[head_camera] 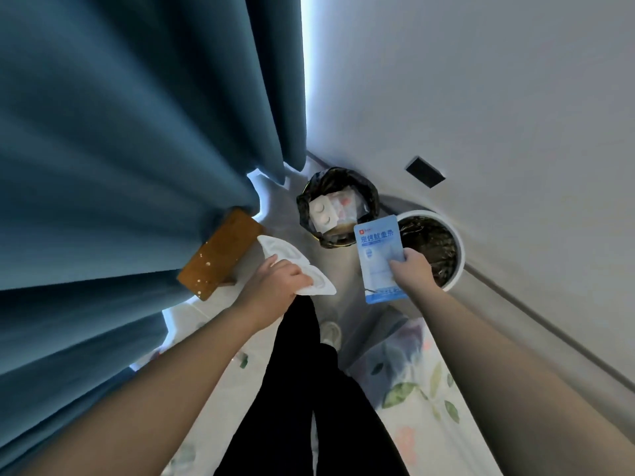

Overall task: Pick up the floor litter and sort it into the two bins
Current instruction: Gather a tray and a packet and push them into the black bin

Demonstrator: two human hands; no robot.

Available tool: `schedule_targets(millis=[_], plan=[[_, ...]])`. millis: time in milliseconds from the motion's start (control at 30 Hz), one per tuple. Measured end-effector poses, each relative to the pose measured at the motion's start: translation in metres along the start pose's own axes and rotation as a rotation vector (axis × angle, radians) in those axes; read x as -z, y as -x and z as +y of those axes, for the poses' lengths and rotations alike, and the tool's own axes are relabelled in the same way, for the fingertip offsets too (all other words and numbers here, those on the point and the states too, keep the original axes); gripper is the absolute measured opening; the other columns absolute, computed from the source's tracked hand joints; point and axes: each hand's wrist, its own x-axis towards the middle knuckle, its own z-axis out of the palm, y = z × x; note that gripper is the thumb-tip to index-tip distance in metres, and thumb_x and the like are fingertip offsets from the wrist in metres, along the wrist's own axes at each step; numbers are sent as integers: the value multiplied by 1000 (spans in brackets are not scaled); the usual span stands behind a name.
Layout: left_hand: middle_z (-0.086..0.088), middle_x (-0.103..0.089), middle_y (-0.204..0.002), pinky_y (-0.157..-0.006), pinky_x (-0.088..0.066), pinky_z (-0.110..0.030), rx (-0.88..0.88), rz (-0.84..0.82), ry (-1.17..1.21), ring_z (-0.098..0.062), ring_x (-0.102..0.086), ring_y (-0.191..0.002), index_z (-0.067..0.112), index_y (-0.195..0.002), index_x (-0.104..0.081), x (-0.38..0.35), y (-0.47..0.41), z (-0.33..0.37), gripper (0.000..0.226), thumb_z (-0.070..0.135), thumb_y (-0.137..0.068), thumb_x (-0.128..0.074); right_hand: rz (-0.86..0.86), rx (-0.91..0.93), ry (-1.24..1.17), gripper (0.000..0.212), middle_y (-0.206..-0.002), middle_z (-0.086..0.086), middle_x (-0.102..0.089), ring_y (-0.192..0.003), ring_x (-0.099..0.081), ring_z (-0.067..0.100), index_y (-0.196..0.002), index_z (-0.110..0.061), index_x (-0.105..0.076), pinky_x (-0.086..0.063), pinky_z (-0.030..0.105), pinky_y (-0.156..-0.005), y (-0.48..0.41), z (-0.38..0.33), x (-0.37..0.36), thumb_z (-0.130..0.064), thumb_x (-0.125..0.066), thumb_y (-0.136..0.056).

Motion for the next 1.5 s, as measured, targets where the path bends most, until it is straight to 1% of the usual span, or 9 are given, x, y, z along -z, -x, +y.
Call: schedule_targets(millis=[100, 400, 567, 700, 867, 1067, 1167, 1300, 1500], plan=[[-1, -66, -84, -88, -48, -47, -138, -68, -96, -25, -65, -81, 20, -91, -70, -18, -61, -33, 38, -2, -59, -65, 1, -56, -66, 17, -102, 7, -63, -81, -59, 17, -103, -11, -58, -42, 26, -58, -55, -8, -13, -11, -46, -92], [-3, -52, -125, -113, -22, -43, -194, -216, -248, -22, -43, -126, 19, -124, -52, -125, -220, -118, 49, -1, -79, -53, 1, -98, 109, 14, -99, 6, -55, -88, -55, 23, -100, -12, -52, -42, 29, -63, -241, -13, -75, -9, -40, -94], [-4, -60, -102, -95, -44, -42, -303, -206, -334, -23, -58, -103, 18, -103, -61, -197, -271, -163, 40, 2, -66, -62, -50, -10, 220, 14, -99, 5, -54, -86, -52, 24, -99, -14, -50, -42, 31, -65, -330, -6, -113, -8, -38, -93], [-6, -56, -118, -103, -37, -43, -337, -247, -380, -24, -51, -119, 18, -114, -55, -242, -291, -187, 39, 10, -77, -62, -47, 26, 270, 17, -106, 10, -57, -88, -53, 25, -105, -9, -52, -44, 33, -71, -372, 5, -145, -9, -40, -93], [-12, -22, -154, -117, -2, -49, -148, -536, -427, -26, -15, -144, 16, -142, -32, -255, -297, -187, 65, 59, -94, -31, -18, 73, 349, 36, -126, 20, -53, -111, -53, 36, -128, -5, -43, -46, 40, -88, -388, 11, -170, -5, -42, -93], [-16, -13, -157, -114, 6, -54, -54, -627, -550, -33, -4, -146, 15, -147, -27, -241, -299, -164, 68, 59, -96, -17, -43, 553, 897, 65, -157, 12, -17, -145, -16, 29, -151, -10, -15, -22, 40, -116, -366, 18, -167, -6, -44, -93], [-16, -15, -157, -114, 8, -56, 10, -657, -591, -34, -4, -145, 15, -148, -26, -239, -305, -160, 70, 60, -96, -15, -272, 500, 1099, 67, -161, 8, 1, -148, 0, 28, -153, -15, -7, -8, 45, -120, -370, 24, -168, -15, -42, -96], [-13, -45, -135, -114, 4, -59, 149, -477, -544, -33, -30, -133, 13, -132, -49, -240, -309, -160, 45, 40, -97, -36, -377, 353, 1104, 63, -161, 8, -2, -148, -1, 29, -152, -16, -11, -6, 49, -118, -385, 23, -176, -21, -42, -98], [-2, -59, -101, -90, -34, -40, 478, -206, -471, -24, -56, -94, 17, -110, -53, -224, -307, -176, 24, 14, -86, -51, -261, 544, 996, 67, -161, 6, -1, -148, -2, 29, -153, -25, -3, -8, 51, -119, -380, 8, -188, -24, -42, -98]])
